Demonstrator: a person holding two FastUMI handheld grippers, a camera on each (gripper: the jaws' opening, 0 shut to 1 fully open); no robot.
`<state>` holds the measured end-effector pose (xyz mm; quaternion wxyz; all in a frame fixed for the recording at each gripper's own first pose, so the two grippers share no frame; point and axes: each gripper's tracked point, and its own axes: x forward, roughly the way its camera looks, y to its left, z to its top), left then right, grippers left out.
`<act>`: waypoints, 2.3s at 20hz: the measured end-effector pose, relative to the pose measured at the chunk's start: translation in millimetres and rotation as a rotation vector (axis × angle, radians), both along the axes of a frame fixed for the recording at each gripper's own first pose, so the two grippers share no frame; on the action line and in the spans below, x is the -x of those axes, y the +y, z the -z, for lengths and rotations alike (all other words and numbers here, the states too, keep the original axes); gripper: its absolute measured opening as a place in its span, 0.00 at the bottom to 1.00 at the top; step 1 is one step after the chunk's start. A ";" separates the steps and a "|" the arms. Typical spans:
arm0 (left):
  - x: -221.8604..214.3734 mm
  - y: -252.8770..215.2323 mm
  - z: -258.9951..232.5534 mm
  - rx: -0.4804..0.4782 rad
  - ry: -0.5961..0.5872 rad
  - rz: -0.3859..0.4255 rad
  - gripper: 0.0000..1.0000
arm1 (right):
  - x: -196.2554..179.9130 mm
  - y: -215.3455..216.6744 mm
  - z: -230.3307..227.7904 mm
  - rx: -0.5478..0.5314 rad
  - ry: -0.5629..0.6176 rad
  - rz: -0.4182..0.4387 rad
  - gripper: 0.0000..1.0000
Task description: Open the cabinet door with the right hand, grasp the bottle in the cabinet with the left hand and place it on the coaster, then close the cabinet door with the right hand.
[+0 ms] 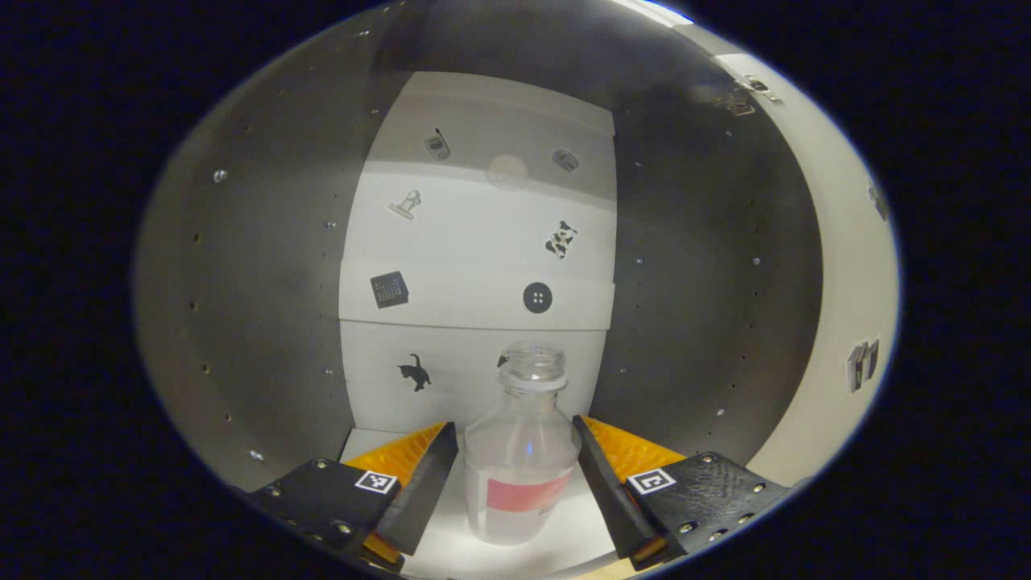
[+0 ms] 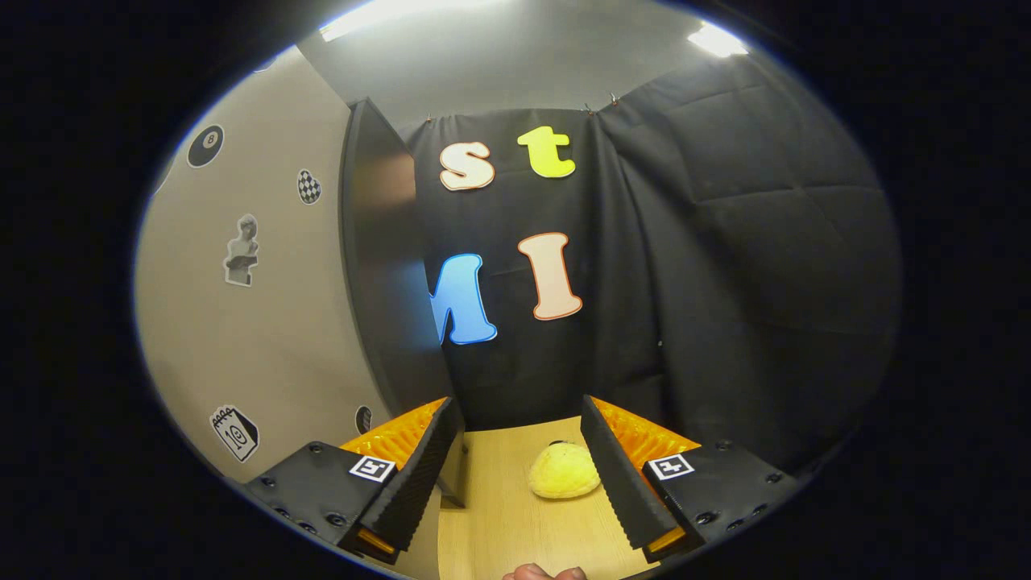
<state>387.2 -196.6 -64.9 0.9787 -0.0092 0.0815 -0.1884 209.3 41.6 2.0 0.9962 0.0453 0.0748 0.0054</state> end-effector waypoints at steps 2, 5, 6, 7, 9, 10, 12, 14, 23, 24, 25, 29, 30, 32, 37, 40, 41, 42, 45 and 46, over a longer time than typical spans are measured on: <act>-0.9 -0.4 4.7 0.011 0.015 0.000 0.86 | -3.5 -0.9 1.9 -0.009 0.006 0.004 0.98; -0.4 3.4 -0.5 0.027 0.002 -0.004 0.77 | -6.2 -0.8 2.6 -0.010 0.008 0.002 0.98; 0.1 5.0 -1.7 0.029 0.000 -0.008 0.76 | -6.3 1.7 4.3 -0.011 0.010 -0.004 0.93; 3.7 4.9 -2.9 0.033 0.003 -0.004 0.75 | -6.3 2.3 3.7 -0.011 0.009 -0.005 0.93; 11.9 6.5 -8.2 0.037 -0.003 0.008 0.74 | -5.4 3.8 2.3 -0.011 0.005 -0.006 0.98; 16.1 10.0 -12.3 0.035 -0.015 0.007 0.75 | -4.8 4.7 1.5 -0.012 0.003 -0.007 0.98; 28.7 12.6 -22.5 0.031 -0.033 0.020 0.72 | -1.2 5.8 -1.1 -0.016 -0.005 -0.006 0.98; 45.2 15.0 -35.4 0.032 -0.052 0.038 0.75 | 3.0 6.1 -4.6 -0.022 -0.014 -0.002 0.93; 175.1 47.8 -61.3 -0.059 -0.110 0.119 0.72 | 39.9 19.5 -17.2 -0.012 -0.032 0.014 0.98; 189.3 55.2 -57.9 -0.076 -0.108 0.125 0.72 | 42.7 22.8 -17.4 -0.009 -0.030 0.011 0.98; 202.9 63.4 -53.9 -0.094 -0.108 0.124 0.72 | 45.9 25.9 -18.2 -0.008 -0.028 0.010 0.98; 253.8 96.2 -19.8 -0.119 -0.073 0.118 0.72 | 59.7 32.0 -29.7 0.057 -0.042 0.031 0.98; 263.3 105.3 -8.3 -0.119 -0.062 0.113 0.75 | 62.6 34.6 -32.3 0.060 -0.046 0.036 0.98; 282.1 126.7 16.0 -0.116 -0.045 0.090 0.72 | 70.6 40.9 -34.0 0.043 -0.041 0.042 0.98; 325.1 172.1 87.5 -0.124 0.015 0.030 0.72 | 97.0 41.7 -29.3 0.075 -0.031 0.088 0.98; 348.0 184.9 127.7 -0.117 0.013 0.012 0.75 | 110.1 42.6 -20.8 0.016 -0.015 0.115 0.98; 353.9 189.1 136.5 -0.120 -0.007 -0.002 0.72 | 114.4 40.9 -19.3 -0.003 -0.018 0.129 0.98; 359.7 194.9 149.1 -0.129 -0.021 -0.019 0.72 | 117.8 39.9 -17.6 -0.013 -0.024 0.137 0.98; 370.8 189.8 188.1 -0.129 -0.013 -0.013 0.75 | 126.6 38.0 -7.9 -0.019 -0.013 0.151 0.98; 371.9 188.6 201.2 -0.128 -0.009 -0.007 0.75 | 130.4 35.1 -6.8 -0.011 -0.015 0.164 0.98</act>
